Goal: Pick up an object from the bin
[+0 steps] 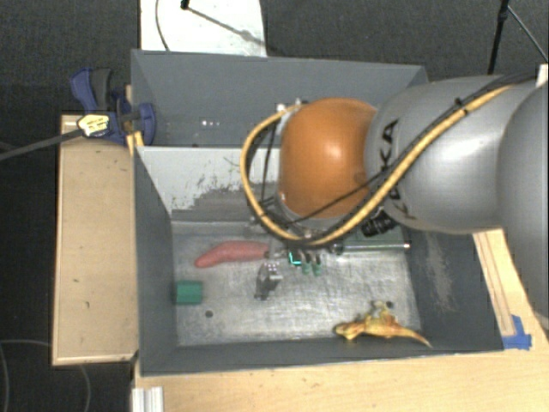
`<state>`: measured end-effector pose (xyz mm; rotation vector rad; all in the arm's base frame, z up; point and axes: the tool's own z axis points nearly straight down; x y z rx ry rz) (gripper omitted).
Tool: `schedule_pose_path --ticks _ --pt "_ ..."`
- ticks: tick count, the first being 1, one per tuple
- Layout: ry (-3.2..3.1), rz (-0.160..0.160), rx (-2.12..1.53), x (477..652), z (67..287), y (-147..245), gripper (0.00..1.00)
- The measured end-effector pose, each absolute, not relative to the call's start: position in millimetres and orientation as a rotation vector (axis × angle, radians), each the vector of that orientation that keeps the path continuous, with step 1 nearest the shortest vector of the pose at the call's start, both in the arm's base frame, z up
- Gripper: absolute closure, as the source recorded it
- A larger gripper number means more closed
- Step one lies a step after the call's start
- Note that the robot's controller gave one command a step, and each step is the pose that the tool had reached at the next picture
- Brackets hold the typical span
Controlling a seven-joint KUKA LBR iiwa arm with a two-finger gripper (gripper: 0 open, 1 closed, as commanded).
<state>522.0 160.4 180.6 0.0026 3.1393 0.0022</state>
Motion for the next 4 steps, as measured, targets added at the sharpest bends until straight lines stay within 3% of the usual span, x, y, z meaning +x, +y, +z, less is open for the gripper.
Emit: schedule_pose_path --ticks 1,2,3,4 --pt "3.14 0.003 -0.042 529.8 73 174 1.0" --pt "3.141 0.001 -0.037 529.8 72 174 0.0" --pt "3.141 0.001 -0.034 529.7 72 174 0.0" --pt "3.144 0.004 -0.009 529.3 85 132 0.0"
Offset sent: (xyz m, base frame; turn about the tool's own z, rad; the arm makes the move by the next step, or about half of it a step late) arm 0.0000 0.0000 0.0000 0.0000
